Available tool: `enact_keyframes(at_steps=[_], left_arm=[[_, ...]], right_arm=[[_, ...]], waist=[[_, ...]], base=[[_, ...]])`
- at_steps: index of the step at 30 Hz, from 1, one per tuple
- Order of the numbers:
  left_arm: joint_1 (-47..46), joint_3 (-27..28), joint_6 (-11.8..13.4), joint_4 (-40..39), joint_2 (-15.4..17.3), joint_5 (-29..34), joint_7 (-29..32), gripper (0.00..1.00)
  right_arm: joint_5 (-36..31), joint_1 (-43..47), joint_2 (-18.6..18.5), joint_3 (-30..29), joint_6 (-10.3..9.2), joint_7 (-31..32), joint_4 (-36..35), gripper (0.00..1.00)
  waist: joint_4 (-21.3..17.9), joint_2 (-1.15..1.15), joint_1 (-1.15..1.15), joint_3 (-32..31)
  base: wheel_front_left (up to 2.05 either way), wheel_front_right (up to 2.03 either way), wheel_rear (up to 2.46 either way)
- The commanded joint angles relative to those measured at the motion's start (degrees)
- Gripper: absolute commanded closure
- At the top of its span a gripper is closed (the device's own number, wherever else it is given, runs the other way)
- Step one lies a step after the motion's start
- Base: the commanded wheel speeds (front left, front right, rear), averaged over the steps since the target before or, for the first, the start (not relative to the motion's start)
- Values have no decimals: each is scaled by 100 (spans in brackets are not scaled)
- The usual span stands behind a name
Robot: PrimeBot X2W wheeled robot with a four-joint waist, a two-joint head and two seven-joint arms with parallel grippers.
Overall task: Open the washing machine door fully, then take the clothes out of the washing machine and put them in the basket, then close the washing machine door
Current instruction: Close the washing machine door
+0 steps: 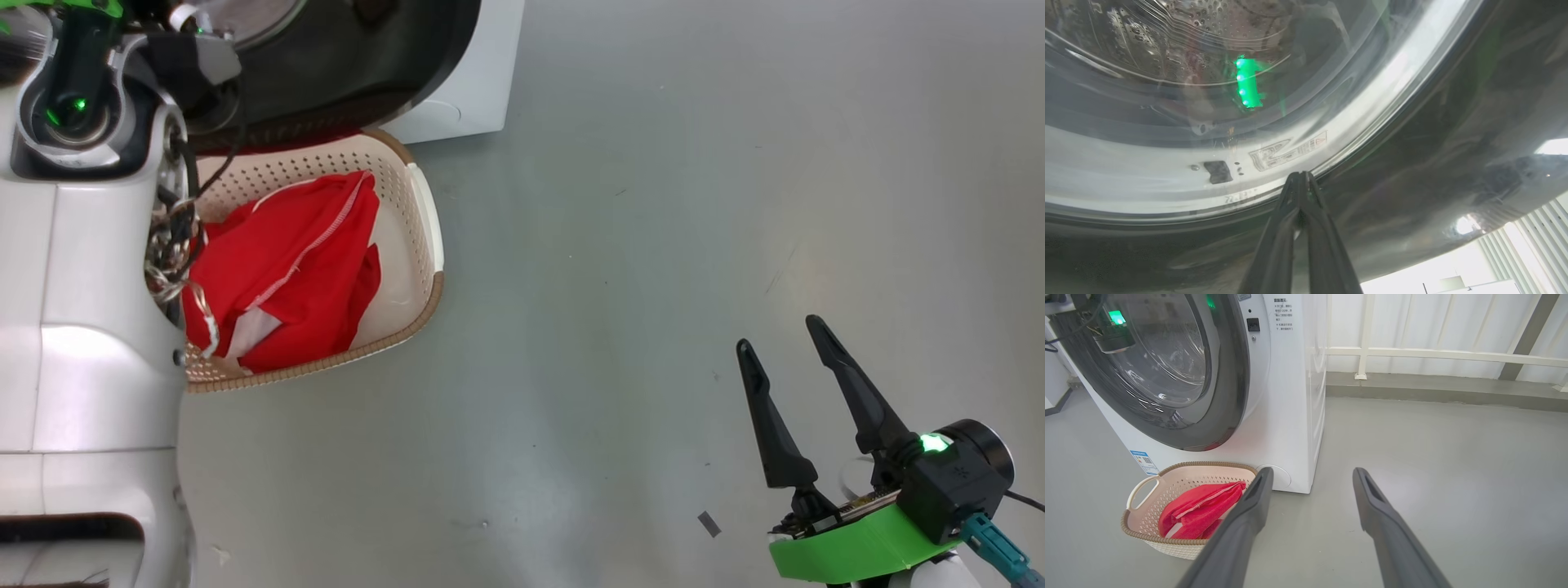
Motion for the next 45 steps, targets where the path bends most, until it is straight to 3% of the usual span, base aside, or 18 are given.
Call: enact_keyframes(at_steps=[1,12,20,21,22,23,24,25,32,45], left_arm=[[-185,88,-82,-79,233,39,-8,100],[1,46,-203,-172,157,-19,113,100],[771,-55,69,-564,110,21,116,100],[887,-63,88,-649,107,31,104,92],[1017,-62,107,-738,104,29,94,67],[1152,-78,135,-826,113,67,64,50],[1290,-94,155,-923,119,100,40,9],[1426,-106,161,-1032,123,133,8,0],[2530,-151,273,-1906,187,350,-225,0],[4618,-516,770,-3617,542,1534,-1061,0]], right_arm=[[27,-74,-77,129,28,-54,-110,0],[45,-90,-77,57,28,-57,-77,0],[44,-49,-77,-43,28,-58,-58,0],[45,-41,-77,-56,28,-58,-55,0],[46,-30,-77,-65,28,-58,-49,0],[47,-16,-77,-71,28,-58,-41,0],[49,-1,-77,-77,28,-58,-32,0],[56,16,-77,-84,28,-58,-21,0],[183,114,-77,-72,28,-58,90,0],[349,320,-77,-118,28,42,182,0]], waist=[[-5,0,0,4],[147,0,0,-71],[400,0,0,-320],[428,0,0,-355],[458,0,0,-401],[489,0,0,-447],[520,0,0,-493],[553,0,0,-539],[709,0,0,-930],[822,0,0,-1688]], base=[[0,0,0],[0,0,0],[0,0,0],[0,0,0],[0,0,0],[0,0,0],[0,0,0],[0,0,0],[0,0,0],[0,0,0]])
